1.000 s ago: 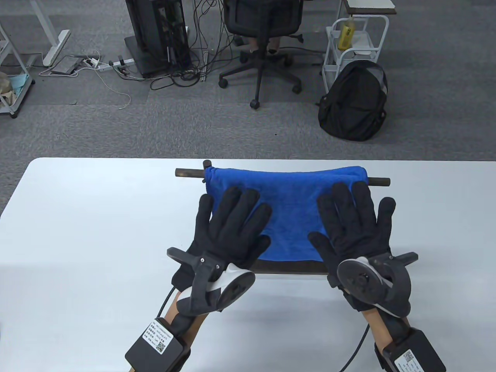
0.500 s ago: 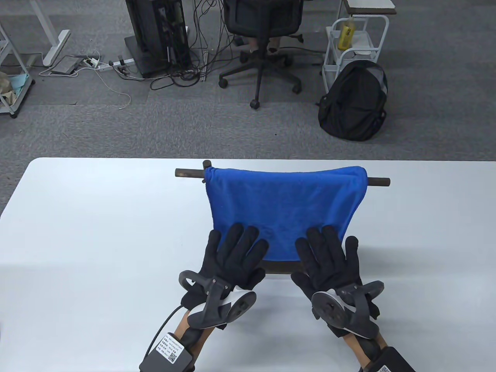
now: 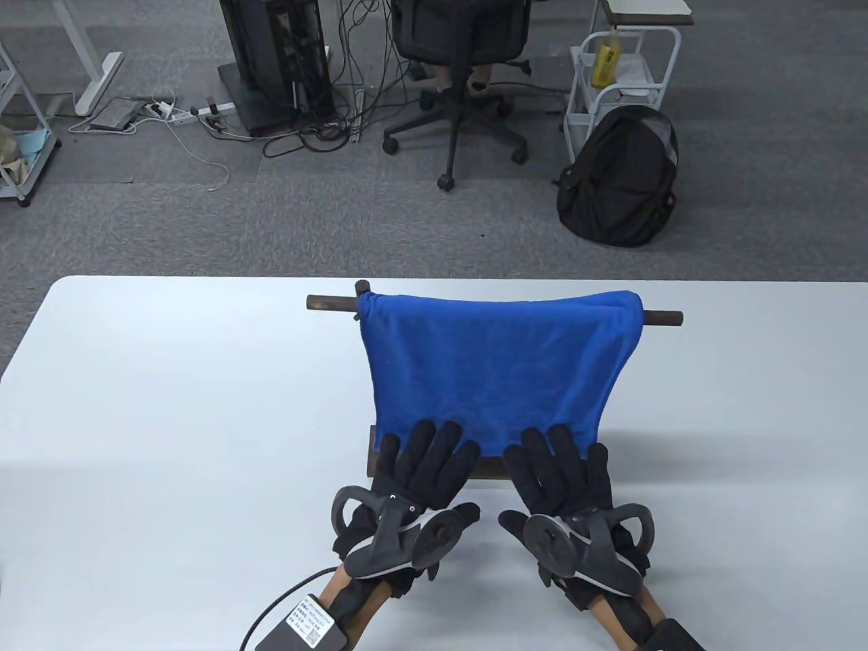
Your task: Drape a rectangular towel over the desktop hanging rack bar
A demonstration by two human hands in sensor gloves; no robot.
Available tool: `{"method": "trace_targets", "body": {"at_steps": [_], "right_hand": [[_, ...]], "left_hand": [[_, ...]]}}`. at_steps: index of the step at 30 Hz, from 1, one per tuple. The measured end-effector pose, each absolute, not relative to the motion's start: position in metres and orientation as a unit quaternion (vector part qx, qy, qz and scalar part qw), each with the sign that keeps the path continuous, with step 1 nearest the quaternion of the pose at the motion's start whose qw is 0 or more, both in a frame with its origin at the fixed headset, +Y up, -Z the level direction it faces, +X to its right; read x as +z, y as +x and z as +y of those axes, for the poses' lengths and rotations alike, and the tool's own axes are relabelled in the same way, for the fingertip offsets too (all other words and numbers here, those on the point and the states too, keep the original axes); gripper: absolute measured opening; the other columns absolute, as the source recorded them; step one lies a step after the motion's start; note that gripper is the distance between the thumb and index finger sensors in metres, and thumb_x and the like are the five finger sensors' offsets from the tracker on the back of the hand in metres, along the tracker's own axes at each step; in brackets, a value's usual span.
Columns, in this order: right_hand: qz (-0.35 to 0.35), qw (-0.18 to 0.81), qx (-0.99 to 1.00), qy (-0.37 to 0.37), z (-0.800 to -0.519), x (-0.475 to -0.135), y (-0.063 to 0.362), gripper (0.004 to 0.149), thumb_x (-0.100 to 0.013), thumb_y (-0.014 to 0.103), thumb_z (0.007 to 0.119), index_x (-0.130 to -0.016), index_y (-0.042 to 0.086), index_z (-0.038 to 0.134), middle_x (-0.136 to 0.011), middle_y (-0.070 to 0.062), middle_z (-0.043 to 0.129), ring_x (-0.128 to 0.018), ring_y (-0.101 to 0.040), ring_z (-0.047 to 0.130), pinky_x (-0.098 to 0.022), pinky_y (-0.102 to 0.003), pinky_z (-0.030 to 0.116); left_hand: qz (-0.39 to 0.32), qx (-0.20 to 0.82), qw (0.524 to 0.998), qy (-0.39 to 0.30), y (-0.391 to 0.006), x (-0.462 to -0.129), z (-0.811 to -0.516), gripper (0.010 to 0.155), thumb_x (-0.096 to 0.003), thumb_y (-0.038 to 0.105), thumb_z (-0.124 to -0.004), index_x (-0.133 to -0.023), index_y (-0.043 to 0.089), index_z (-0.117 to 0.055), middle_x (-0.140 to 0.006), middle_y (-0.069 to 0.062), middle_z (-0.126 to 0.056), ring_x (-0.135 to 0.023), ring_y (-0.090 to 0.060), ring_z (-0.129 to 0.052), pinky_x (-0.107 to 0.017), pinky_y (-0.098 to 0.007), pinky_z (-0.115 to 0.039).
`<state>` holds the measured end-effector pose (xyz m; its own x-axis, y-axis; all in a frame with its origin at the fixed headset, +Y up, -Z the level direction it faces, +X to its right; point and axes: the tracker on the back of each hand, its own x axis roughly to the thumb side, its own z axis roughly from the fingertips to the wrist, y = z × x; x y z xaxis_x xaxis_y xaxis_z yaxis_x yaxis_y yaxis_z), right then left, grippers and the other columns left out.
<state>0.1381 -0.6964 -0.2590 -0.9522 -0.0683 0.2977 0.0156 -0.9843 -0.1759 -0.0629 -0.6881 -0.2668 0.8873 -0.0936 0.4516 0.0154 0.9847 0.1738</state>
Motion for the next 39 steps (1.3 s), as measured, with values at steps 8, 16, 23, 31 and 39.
{"method": "trace_targets", "body": {"at_steps": [8, 16, 23, 31, 39], "right_hand": [[-0.002, 0.024, -0.991, -0.134, -0.719, -0.273, 0.144, 0.088, -0.042, 0.067, 0.061, -0.102, 0.031, 0.008, -0.119, 0.000, 0.009, -0.109, -0.039, 0.012, -0.071, -0.069, 0.028], [-0.010, 0.025, -0.990, -0.135, -0.720, -0.271, 0.141, 0.088, -0.041, 0.067, 0.061, -0.102, 0.031, 0.008, -0.119, 0.000, 0.009, -0.109, -0.039, 0.011, -0.071, -0.069, 0.027], [-0.014, 0.027, -0.990, -0.137, -0.719, -0.271, 0.141, 0.088, -0.042, 0.067, 0.061, -0.102, 0.031, 0.008, -0.119, 0.000, 0.009, -0.109, -0.039, 0.011, -0.071, -0.069, 0.027], [-0.012, 0.017, -0.990, -0.137, -0.718, -0.270, 0.141, 0.087, -0.042, 0.067, 0.061, -0.102, 0.031, 0.009, -0.119, 0.000, 0.010, -0.109, -0.039, 0.012, -0.071, -0.069, 0.028], [-0.008, 0.017, -0.990, -0.137, -0.718, -0.270, 0.141, 0.087, -0.042, 0.067, 0.061, -0.102, 0.030, 0.009, -0.119, 0.000, 0.011, -0.109, -0.039, 0.013, -0.071, -0.069, 0.029]], "left_hand": [[-0.254, -0.065, 0.965, -0.007, -0.057, -0.274, -0.719, 0.084, -0.0422, 0.072, -0.057, -0.111, 0.036, -0.025, -0.123, -0.006, -0.023, -0.115, -0.043, -0.034, -0.075, -0.067, -0.039], [-0.257, -0.071, 0.964, -0.009, -0.054, -0.273, -0.719, 0.084, -0.0421, 0.072, -0.057, -0.110, 0.036, -0.022, -0.122, -0.006, -0.020, -0.115, -0.043, -0.031, -0.074, -0.068, -0.037], [-0.259, -0.081, 0.962, -0.011, -0.052, -0.272, -0.720, 0.084, -0.0423, 0.071, -0.057, -0.110, 0.036, -0.022, -0.122, -0.006, -0.021, -0.115, -0.043, -0.031, -0.075, -0.068, -0.037], [-0.265, -0.080, 0.961, -0.012, -0.051, -0.272, -0.722, 0.084, -0.0424, 0.071, -0.057, -0.110, 0.036, -0.022, -0.122, -0.006, -0.021, -0.115, -0.042, -0.031, -0.075, -0.067, -0.037], [-0.267, -0.079, 0.961, -0.001, -0.051, -0.271, -0.719, 0.084, -0.0423, 0.071, -0.057, -0.110, 0.036, -0.022, -0.122, -0.005, -0.021, -0.115, -0.041, -0.031, -0.075, -0.067, -0.037]]}}
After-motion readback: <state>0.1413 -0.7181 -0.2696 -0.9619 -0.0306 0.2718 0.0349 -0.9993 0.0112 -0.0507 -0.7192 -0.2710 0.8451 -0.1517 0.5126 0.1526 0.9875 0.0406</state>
